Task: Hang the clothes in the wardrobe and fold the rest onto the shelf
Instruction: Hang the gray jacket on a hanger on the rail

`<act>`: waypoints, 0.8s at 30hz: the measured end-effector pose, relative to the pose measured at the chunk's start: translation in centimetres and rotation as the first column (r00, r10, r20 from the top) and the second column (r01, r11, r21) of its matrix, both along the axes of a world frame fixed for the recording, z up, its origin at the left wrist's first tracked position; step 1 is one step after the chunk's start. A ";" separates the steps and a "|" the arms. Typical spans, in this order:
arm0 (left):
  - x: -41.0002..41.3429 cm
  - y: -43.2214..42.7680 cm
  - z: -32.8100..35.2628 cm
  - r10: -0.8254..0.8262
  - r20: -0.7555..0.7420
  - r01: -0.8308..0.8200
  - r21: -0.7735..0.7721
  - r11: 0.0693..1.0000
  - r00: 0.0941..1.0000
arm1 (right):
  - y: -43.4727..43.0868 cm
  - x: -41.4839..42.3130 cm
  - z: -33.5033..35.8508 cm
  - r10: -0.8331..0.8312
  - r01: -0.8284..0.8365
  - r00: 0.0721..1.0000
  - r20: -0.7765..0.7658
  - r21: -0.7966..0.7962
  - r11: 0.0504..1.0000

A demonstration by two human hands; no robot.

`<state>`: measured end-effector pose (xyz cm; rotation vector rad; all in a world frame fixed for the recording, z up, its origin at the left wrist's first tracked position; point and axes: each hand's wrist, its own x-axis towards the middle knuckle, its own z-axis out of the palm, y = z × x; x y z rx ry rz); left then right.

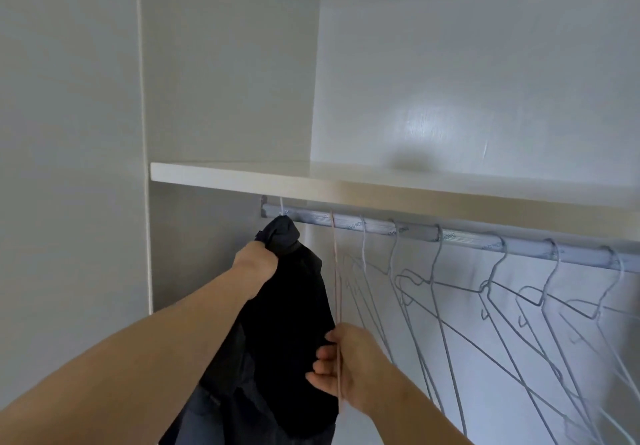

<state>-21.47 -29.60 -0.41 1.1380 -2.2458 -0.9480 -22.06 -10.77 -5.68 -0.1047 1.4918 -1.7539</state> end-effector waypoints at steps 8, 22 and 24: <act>-3.3 -1.8 -1.7 -0.008 0.127 0.011 -0.016 1.000 0.992 | -0.1 -3.1 -0.3 -0.026 0.029 0.998 -0.060 0.046 0.999; -4.2 -4.7 -3.6 -0.011 0.292 0.051 -0.130 0.990 0.956 | -2.8 -4.8 -1.2 0.030 -0.026 0.996 -0.085 0.047 0.999; -4.0 -4.5 -4.4 -0.008 0.196 0.029 -0.105 0.994 0.981 | -2.9 -5.4 -1.2 0.022 -0.017 0.991 -0.135 0.036 0.999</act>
